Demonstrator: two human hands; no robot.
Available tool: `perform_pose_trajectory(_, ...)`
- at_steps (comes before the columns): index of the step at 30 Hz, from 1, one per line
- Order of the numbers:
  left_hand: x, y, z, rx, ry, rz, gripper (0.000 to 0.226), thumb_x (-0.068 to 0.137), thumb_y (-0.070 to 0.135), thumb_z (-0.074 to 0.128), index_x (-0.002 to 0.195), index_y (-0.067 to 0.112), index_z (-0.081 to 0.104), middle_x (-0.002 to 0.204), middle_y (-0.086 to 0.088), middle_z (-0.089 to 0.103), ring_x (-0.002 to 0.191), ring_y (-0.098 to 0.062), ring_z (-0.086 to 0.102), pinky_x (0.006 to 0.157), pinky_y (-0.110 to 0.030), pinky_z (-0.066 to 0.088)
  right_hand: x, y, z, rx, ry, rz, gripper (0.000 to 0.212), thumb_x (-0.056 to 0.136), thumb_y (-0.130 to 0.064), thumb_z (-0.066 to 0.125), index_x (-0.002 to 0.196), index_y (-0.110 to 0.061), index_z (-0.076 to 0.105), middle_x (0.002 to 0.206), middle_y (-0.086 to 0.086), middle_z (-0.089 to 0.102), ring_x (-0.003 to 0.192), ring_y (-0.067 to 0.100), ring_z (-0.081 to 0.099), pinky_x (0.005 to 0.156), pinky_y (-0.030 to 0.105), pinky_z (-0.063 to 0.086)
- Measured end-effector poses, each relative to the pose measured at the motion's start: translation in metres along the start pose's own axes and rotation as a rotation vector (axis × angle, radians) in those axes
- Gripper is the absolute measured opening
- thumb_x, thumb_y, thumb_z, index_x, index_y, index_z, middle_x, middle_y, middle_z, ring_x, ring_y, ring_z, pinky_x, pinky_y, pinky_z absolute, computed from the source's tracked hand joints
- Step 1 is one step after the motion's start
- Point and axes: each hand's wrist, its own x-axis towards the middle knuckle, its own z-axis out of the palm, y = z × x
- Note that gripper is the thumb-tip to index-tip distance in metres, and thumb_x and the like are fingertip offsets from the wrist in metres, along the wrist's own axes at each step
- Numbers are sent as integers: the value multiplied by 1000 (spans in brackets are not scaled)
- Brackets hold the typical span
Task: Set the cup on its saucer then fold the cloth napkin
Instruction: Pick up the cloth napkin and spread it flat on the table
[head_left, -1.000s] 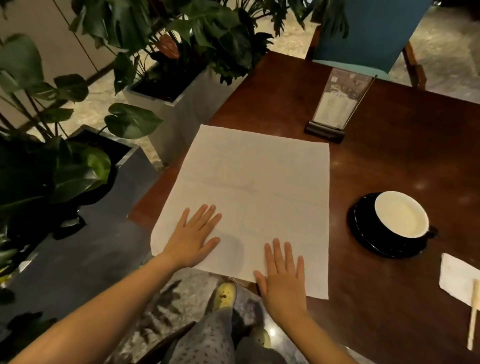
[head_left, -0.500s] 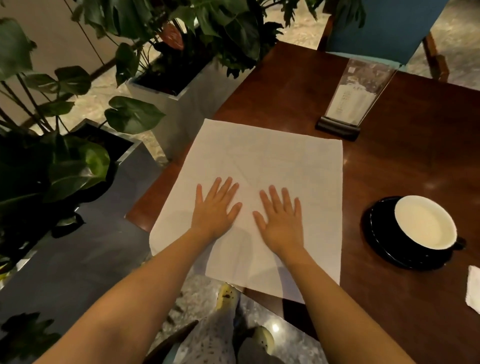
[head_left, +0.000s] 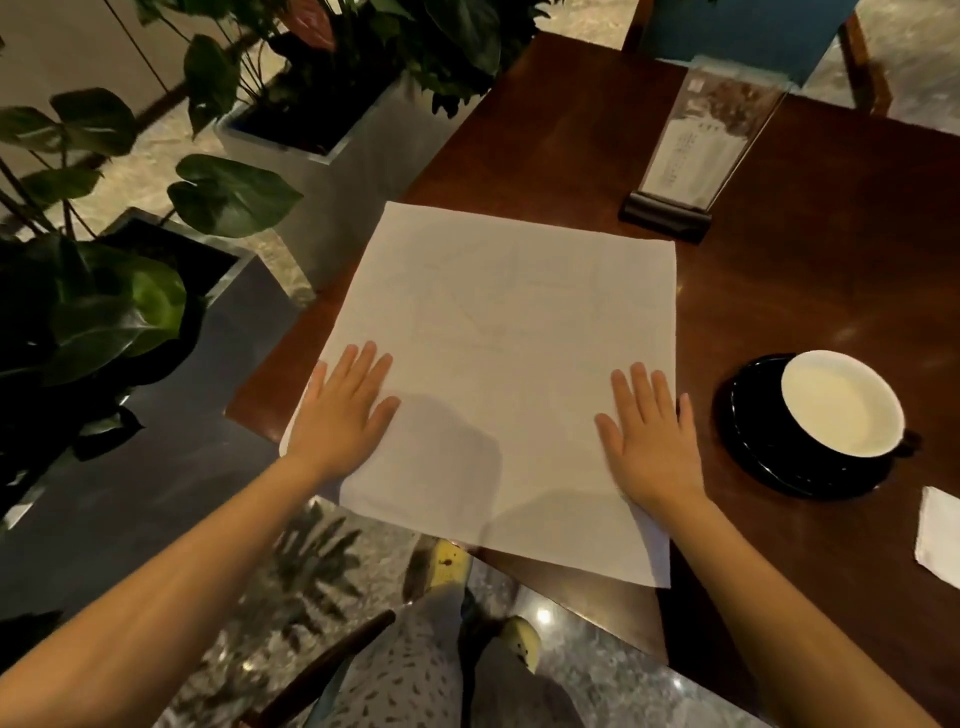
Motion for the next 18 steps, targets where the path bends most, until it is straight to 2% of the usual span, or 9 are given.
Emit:
perform_pose_trajectory(2,-22,3,-3,-21,-26,-30,69,90,59,2,149,25,8,158,2,0,144,-14,-10,116,-39,-9,-16,0,-4,8,15,-81,71,90,-55,5,149,-16,16,159,6,10,146,22,4,117,44,2)
perform_pose_trajectory(4,-39,18,-3,-67,-48,-10,74,88,62,2,149,22,9,156,1,-2,144,-18,-7,116,-38,-8,-41,0,-8,40,13,-291,67,94,-56,17,143,-14,34,153,8,30,143,24,23,117,44,13)
perform_pose_trajectory(6,-52,43,-1,-99,-73,96,74,88,64,0,149,22,8,155,1,-4,145,-21,-6,116,-37,-10,-69,5,-10,54,-71,-511,61,93,-58,30,137,-18,43,147,2,40,136,21,36,113,40,22)
perform_pose_trajectory(8,-60,72,6,-108,-109,244,69,90,63,2,148,25,5,156,1,-6,145,-21,-6,115,-37,-12,-87,16,-14,37,-158,-612,56,91,-60,39,133,-24,47,141,-6,44,130,15,40,107,33,28)
perform_pose_trajectory(10,-63,99,14,-90,-116,356,66,93,60,7,148,26,7,157,1,-1,145,-23,-5,114,-40,-8,-95,27,-18,45,-160,-622,45,90,-53,45,124,-25,52,130,-9,49,121,12,45,102,27,31)
perform_pose_trajectory(14,-64,124,20,-78,-115,439,69,92,62,15,147,20,17,157,-4,6,145,-26,-1,114,-43,-3,-91,36,-20,48,-52,-650,22,85,-23,47,101,-19,61,111,-5,58,101,15,55,89,24,39)
perform_pose_trajectory(18,-71,139,10,-292,-160,437,76,87,69,22,144,19,30,155,-3,16,144,-21,8,116,-30,-7,-76,24,-33,96,-10,-565,8,75,-13,55,80,-19,55,78,-5,58,71,17,54,62,24,42)
